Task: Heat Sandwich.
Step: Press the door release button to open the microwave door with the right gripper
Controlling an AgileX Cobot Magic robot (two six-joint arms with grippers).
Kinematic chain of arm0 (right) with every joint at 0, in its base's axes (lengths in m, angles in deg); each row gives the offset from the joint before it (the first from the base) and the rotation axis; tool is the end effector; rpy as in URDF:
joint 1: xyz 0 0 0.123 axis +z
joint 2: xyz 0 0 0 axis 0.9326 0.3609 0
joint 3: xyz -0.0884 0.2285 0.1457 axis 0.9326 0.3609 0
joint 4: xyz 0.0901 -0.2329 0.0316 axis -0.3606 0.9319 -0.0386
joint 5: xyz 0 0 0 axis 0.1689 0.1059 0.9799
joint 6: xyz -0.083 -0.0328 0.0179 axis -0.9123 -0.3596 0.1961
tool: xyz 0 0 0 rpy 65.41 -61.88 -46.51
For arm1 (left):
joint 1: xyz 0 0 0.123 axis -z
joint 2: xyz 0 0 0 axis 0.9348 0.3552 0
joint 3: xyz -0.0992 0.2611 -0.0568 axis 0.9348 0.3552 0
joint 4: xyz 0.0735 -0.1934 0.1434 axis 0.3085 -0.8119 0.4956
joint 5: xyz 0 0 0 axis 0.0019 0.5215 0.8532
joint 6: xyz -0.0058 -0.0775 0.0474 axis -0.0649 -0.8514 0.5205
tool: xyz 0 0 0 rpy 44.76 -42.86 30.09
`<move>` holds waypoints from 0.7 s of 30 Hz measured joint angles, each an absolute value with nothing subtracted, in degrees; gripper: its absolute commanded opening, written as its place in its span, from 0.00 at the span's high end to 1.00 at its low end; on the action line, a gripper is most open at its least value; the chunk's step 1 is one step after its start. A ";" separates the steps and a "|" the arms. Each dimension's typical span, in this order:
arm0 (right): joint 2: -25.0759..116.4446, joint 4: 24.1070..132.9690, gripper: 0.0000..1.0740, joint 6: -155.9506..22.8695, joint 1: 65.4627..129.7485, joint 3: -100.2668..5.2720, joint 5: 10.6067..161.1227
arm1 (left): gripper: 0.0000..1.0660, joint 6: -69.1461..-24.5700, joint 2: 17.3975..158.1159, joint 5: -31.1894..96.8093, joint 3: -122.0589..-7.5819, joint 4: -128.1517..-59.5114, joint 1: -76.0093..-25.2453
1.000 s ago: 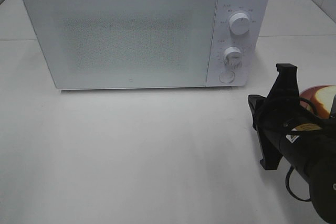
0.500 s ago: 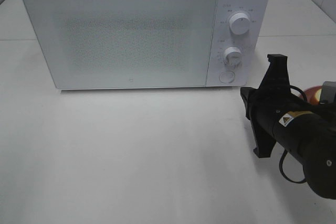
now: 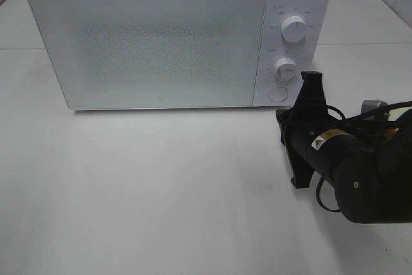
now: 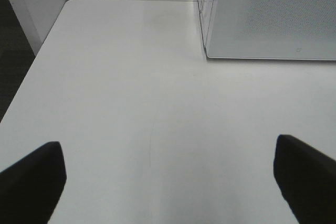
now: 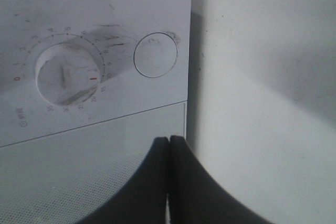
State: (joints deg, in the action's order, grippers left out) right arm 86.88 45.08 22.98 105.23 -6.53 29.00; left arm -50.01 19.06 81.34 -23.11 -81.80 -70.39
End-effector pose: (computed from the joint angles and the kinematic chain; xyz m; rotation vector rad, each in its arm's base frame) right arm 0.2504 0.1302 0.1039 1.4279 1.5250 1.1061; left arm -0.0044 -0.0036 0.2784 -0.0082 2.0220 -0.0335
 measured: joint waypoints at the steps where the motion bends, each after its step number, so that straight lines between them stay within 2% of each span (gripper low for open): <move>1: 86.88 45.08 1.00 22.98 105.23 -6.53 29.00 | 0.05 -50.01 19.06 81.34 -23.11 -81.80 -70.39; 21: 94.50 51.55 1.00 23.21 96.06 -16.50 29.63 | 0.05 -50.01 19.06 81.34 -23.11 -81.80 -70.39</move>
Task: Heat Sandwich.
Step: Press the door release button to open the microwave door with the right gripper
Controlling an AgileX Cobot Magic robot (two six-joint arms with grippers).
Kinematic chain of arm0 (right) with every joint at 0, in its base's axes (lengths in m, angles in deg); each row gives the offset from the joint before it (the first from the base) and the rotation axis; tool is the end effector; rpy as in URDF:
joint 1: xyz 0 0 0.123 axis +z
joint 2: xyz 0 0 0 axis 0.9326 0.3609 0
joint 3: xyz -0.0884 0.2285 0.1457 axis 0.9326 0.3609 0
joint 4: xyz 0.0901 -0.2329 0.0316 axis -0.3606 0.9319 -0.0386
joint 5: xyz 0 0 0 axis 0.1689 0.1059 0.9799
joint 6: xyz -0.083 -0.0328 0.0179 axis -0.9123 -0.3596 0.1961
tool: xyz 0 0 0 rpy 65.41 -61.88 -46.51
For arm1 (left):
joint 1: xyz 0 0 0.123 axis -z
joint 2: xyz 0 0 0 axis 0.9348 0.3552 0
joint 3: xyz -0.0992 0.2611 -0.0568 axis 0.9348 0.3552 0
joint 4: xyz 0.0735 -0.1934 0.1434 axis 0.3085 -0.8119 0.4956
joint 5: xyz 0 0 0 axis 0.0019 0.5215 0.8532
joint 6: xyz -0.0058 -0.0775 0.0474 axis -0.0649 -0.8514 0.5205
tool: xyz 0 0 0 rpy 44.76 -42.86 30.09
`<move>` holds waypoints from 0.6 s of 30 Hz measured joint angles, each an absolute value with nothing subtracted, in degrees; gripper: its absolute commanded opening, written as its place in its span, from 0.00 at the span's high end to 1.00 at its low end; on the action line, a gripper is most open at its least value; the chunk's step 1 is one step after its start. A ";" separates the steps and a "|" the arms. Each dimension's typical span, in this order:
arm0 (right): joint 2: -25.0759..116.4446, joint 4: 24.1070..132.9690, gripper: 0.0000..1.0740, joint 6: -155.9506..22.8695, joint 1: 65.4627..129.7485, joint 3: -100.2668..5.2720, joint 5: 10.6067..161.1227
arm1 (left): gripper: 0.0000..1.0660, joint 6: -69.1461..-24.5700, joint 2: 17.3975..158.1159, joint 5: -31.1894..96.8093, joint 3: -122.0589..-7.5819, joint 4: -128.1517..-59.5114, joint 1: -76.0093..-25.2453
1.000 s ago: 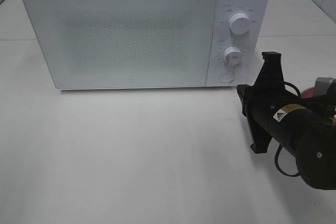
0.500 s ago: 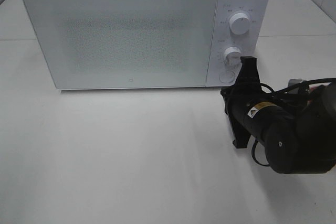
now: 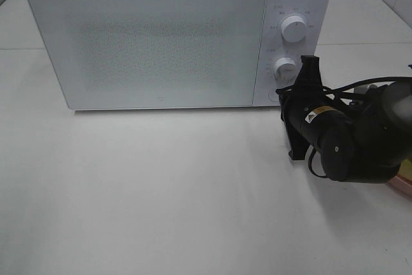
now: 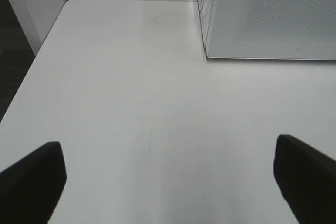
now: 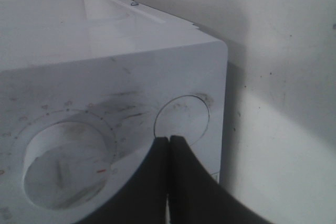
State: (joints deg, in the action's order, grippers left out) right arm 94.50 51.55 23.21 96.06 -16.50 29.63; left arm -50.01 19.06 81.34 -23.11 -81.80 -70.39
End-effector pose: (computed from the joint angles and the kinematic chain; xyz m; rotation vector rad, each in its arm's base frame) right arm 0.3066 0.1174 0.0905 1.4325 1.4545 1.0995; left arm -0.0044 -0.0036 0.2784 -0.0082 2.0220 -0.0335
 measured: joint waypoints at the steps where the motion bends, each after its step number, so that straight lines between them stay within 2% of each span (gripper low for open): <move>1: 94.79 51.78 1.00 23.27 95.89 -16.73 29.63 | 0.05 -50.01 19.06 81.34 -23.11 -81.80 -70.39; 18: 99.94 52.12 1.00 23.39 95.20 -22.57 30.26 | 0.05 -50.01 19.06 81.34 -23.11 -81.80 -70.39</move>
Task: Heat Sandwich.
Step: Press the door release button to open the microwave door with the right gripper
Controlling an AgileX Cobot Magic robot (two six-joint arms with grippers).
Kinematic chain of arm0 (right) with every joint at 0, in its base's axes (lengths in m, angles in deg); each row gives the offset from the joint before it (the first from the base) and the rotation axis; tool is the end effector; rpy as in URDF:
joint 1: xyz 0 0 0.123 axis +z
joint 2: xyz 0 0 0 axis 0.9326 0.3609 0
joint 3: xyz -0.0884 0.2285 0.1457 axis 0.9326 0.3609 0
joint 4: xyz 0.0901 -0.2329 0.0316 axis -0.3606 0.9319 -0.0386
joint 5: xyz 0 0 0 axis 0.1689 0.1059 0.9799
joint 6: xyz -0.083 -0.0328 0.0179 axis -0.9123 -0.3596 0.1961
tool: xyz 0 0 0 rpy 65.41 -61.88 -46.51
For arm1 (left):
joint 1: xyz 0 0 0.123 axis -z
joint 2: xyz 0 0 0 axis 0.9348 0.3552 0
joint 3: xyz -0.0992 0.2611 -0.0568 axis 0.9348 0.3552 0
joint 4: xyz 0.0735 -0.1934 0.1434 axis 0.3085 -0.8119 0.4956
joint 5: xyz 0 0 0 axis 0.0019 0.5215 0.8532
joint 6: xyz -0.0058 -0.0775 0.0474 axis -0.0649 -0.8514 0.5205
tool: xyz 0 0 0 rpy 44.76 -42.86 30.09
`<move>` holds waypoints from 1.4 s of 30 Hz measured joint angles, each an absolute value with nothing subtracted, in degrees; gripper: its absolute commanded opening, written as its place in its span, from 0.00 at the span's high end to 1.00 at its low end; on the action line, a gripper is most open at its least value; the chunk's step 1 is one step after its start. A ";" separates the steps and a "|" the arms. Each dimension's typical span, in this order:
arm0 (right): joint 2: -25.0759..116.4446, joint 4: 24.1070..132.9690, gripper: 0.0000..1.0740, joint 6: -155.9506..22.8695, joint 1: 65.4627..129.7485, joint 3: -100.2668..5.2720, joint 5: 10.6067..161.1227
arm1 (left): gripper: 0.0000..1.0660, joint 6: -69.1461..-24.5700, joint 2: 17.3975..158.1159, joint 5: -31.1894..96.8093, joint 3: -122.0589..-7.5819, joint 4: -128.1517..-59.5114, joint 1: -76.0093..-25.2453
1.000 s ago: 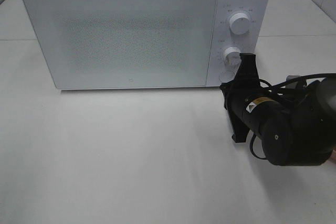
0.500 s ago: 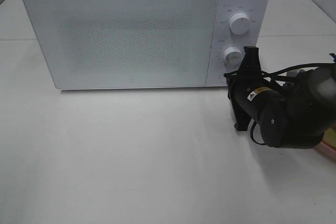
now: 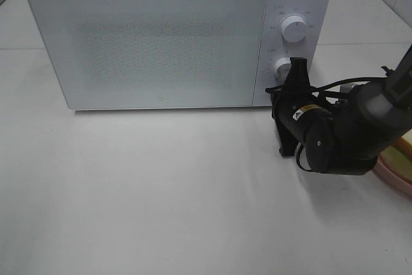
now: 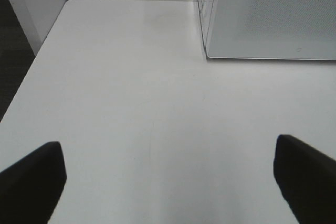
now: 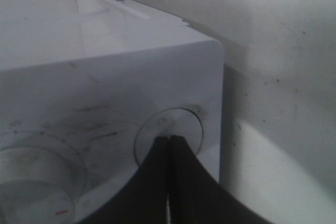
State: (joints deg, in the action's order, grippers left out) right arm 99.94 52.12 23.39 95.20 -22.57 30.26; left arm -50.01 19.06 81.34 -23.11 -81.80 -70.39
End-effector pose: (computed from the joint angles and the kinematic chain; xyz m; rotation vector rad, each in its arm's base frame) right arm 0.3297 0.1244 0.0748 1.4394 1.4482 1.1012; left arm -0.0044 -0.0036 0.2784 -0.0082 2.0220 -0.0335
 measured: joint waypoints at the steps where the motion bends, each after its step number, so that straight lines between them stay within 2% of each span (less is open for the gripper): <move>1: 100.06 51.67 1.00 23.21 95.14 -22.63 29.97 | 0.05 -50.01 19.06 81.34 -23.11 -81.80 -70.39; 25: 100.97 44.91 1.00 16.62 95.08 -28.36 35.30 | 0.05 -50.01 19.06 81.34 -23.11 -81.80 -70.39; 42: 100.97 44.96 1.00 15.42 94.63 -29.28 38.68 | 0.05 -50.01 19.06 81.34 -23.11 -81.80 -70.39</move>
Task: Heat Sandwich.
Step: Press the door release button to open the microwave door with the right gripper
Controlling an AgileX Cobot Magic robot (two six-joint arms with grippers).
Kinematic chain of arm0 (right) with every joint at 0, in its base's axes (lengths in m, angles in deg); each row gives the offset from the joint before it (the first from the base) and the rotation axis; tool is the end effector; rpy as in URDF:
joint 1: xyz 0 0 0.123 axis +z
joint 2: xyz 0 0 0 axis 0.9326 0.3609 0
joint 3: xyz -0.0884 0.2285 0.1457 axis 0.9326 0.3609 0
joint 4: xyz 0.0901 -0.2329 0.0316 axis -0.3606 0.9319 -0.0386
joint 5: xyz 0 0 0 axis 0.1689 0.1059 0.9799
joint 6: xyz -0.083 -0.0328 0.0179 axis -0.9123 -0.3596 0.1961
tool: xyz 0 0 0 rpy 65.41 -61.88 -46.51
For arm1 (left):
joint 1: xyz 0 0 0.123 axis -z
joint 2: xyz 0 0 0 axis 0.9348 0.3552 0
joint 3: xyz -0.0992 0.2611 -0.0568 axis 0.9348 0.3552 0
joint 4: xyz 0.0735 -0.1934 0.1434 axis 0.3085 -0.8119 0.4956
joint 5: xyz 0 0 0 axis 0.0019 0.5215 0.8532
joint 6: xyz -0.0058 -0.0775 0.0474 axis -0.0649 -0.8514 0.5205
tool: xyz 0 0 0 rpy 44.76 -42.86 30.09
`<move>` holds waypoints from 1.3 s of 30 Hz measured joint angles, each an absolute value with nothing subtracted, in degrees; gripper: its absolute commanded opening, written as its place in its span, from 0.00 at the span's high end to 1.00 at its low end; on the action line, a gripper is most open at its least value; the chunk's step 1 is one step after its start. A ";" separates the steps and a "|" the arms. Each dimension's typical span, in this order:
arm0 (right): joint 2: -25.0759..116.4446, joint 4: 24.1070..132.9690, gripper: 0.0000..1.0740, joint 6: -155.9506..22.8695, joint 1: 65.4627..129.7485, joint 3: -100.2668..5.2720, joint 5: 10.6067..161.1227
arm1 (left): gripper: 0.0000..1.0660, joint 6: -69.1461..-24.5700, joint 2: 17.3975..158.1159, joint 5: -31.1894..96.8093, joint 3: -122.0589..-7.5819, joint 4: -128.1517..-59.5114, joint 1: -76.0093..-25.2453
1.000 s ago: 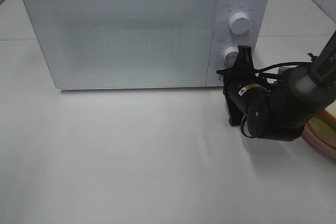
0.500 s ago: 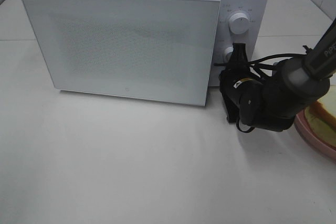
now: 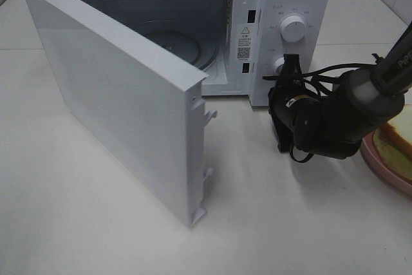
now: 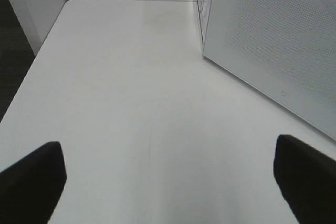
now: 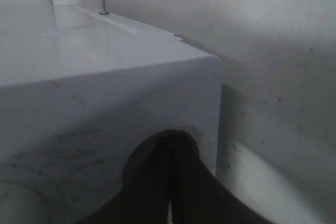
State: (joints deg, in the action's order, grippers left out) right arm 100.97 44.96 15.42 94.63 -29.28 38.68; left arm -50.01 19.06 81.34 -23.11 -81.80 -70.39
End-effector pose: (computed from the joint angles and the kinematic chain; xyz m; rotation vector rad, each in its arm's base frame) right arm 0.3529 0.1272 0.0749 1.4933 1.4618 0.9823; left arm -0.0044 -0.0036 0.2784 -0.0082 2.0220 -0.0335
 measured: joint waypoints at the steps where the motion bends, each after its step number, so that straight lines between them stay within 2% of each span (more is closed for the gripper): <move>1: 100.97 45.02 1.00 15.42 94.63 -29.28 38.68 | 0.05 -50.01 19.06 81.34 -23.11 -81.80 -70.39; 17: 100.57 45.65 1.00 15.54 94.23 -29.28 40.57 | 0.05 -50.01 19.06 81.34 -23.11 -81.80 -70.39; 28: 98.05 50.00 1.00 15.48 92.68 -28.42 45.44 | 0.05 -50.01 19.06 81.34 -23.11 -81.80 -70.39; 39: 91.46 54.93 1.00 12.04 92.39 -22.12 48.25 | 0.05 -50.01 19.06 81.34 -23.11 -81.80 -70.39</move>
State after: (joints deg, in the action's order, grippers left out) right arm 91.46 54.93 12.04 92.39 -22.12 48.25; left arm -50.01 19.06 81.34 -23.11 -81.80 -70.39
